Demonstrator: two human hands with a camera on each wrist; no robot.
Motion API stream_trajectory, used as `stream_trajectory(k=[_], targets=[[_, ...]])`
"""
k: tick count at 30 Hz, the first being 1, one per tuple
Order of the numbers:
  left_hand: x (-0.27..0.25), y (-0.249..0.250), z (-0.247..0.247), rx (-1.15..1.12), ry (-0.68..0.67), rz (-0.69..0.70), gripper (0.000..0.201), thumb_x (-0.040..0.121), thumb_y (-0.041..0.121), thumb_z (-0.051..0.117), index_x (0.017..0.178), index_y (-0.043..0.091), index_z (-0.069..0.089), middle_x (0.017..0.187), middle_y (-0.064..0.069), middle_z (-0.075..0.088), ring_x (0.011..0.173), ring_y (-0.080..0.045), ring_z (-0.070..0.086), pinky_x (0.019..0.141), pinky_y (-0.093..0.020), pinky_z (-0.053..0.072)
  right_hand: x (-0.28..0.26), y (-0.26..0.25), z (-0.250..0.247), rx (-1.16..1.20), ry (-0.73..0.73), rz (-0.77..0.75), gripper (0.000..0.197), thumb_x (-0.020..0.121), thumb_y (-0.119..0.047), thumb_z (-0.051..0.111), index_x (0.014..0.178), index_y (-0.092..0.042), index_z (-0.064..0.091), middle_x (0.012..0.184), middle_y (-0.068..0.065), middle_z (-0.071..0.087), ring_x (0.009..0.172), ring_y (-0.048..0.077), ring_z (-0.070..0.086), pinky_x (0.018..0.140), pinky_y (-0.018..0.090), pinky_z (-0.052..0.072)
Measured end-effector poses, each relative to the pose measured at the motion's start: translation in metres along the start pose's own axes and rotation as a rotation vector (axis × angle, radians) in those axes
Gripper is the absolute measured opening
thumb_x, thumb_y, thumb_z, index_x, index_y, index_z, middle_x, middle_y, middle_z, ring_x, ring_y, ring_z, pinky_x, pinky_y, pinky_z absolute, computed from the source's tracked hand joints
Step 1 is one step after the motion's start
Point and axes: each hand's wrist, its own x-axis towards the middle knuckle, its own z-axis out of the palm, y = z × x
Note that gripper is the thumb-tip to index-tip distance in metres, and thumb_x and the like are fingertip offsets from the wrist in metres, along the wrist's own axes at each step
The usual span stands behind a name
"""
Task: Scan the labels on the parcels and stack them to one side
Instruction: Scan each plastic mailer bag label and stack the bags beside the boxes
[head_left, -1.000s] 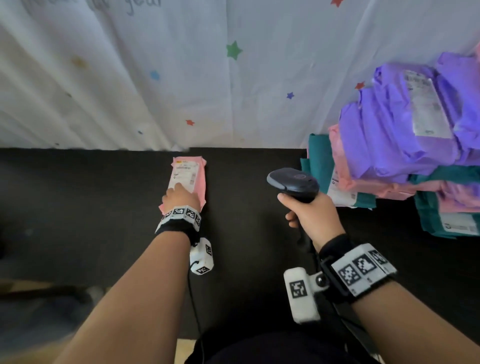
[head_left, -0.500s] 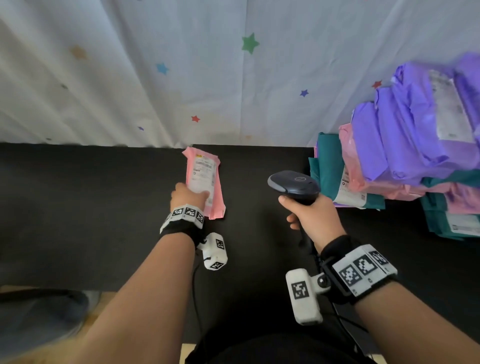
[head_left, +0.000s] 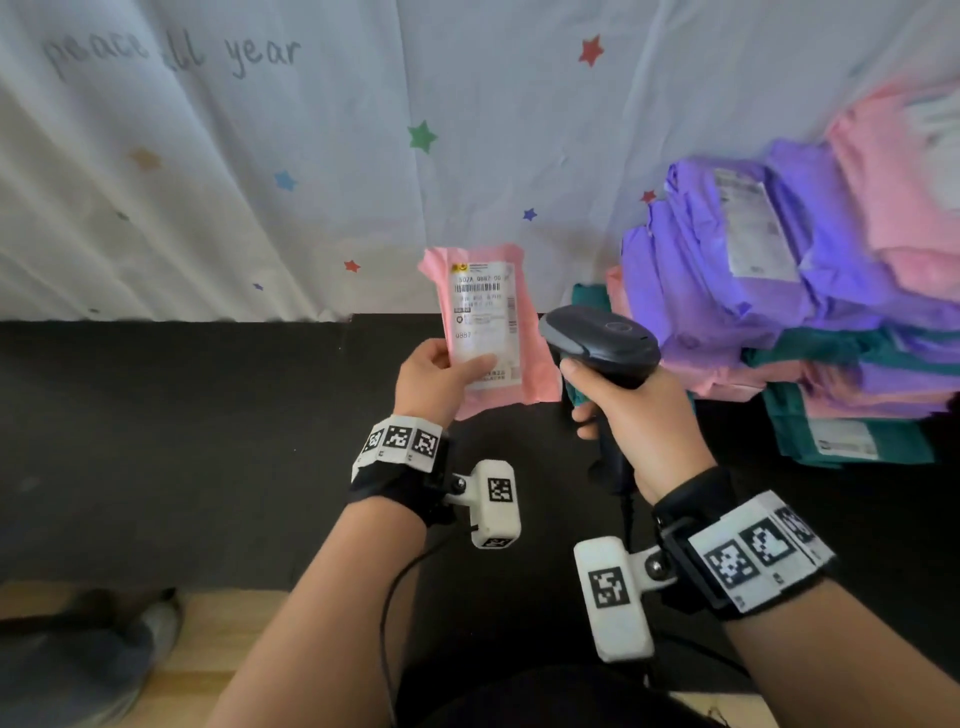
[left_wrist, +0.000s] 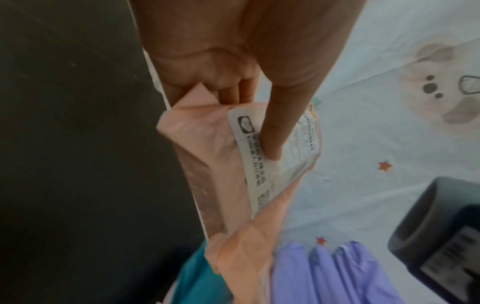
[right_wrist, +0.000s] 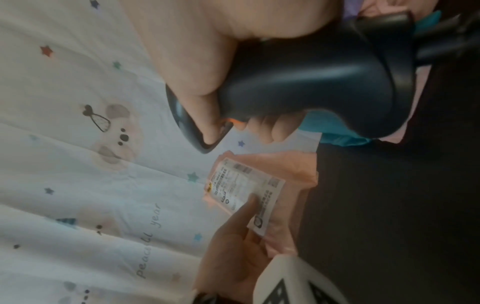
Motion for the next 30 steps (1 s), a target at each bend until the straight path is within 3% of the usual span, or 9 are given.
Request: stream_trajectory(k=[3, 6, 11, 17, 21, 30], targets=[[-0.016, 0.014, 0.024, -0.085, -0.027, 0.03, 0.028, 0.078, 0.02, 0.077, 0.101, 0.015, 0.062, 0.094, 0.003, 0.073, 0.079, -0.01, 0.072, 0.058, -0.019, 0.055, -0.005, -0.008, -0.019, 0.011, -0.019, -0.039, 0.015, 0.083, -0.03, 0.078, 0.094, -0.022, 0.072, 0.065, -0.002, 0.071, 0.064, 0.015, 0.069, 0.052, 0.025, 0.054], [-0.028, 0.023, 0.041, -0.13, -0.023, 0.062, 0.033, 0.078, 0.018, 0.077, 0.107, 0.01, 0.062, 0.098, -0.002, 0.073, 0.085, -0.015, 0.072, 0.072, -0.03, 0.059, -0.009, -0.014, -0.033, 0.021, -0.037, -0.049, 0.014, 0.083, -0.031, 0.078, 0.094, -0.022, 0.072, 0.06, -0.005, 0.069, 0.07, 0.023, 0.072, 0.052, 0.027, 0.054], [-0.038, 0.03, 0.055, -0.139, 0.012, 0.096, 0.035, 0.078, 0.017, 0.077, 0.108, 0.008, 0.062, 0.1, -0.004, 0.072, 0.088, -0.018, 0.071, 0.079, -0.037, 0.059, -0.012, -0.021, -0.048, 0.002, -0.025, -0.088, 0.025, 0.083, -0.034, 0.078, 0.101, -0.017, 0.073, 0.06, -0.005, 0.069, 0.058, 0.007, 0.065, 0.052, 0.024, 0.053], [-0.043, 0.03, 0.06, -0.093, 0.03, 0.138, 0.035, 0.08, 0.022, 0.075, 0.111, 0.014, 0.06, 0.102, 0.001, 0.071, 0.087, -0.011, 0.07, 0.061, -0.02, 0.056, -0.017, -0.024, -0.053, 0.01, -0.041, -0.083, 0.026, 0.082, -0.032, 0.078, 0.101, -0.015, 0.072, 0.058, -0.008, 0.068, 0.057, 0.004, 0.064, 0.053, 0.025, 0.055], [-0.045, 0.03, 0.059, -0.09, 0.035, 0.135, 0.034, 0.08, 0.022, 0.075, 0.11, 0.015, 0.06, 0.101, 0.002, 0.071, 0.085, -0.009, 0.07, 0.056, -0.015, 0.054, -0.02, -0.025, -0.053, 0.018, -0.041, -0.098, 0.019, 0.083, -0.031, 0.078, 0.096, -0.02, 0.072, 0.059, -0.007, 0.069, 0.057, 0.004, 0.064, 0.052, 0.025, 0.056], [-0.043, 0.026, 0.053, -0.064, 0.031, 0.128, 0.028, 0.08, 0.022, 0.075, 0.104, 0.018, 0.06, 0.097, 0.005, 0.07, 0.083, -0.007, 0.069, 0.051, -0.012, 0.051, -0.025, -0.026, -0.049, 0.028, -0.027, -0.11, 0.022, 0.083, -0.032, 0.078, 0.094, -0.014, 0.072, 0.06, -0.005, 0.069, 0.057, 0.006, 0.065, 0.051, 0.023, 0.055]])
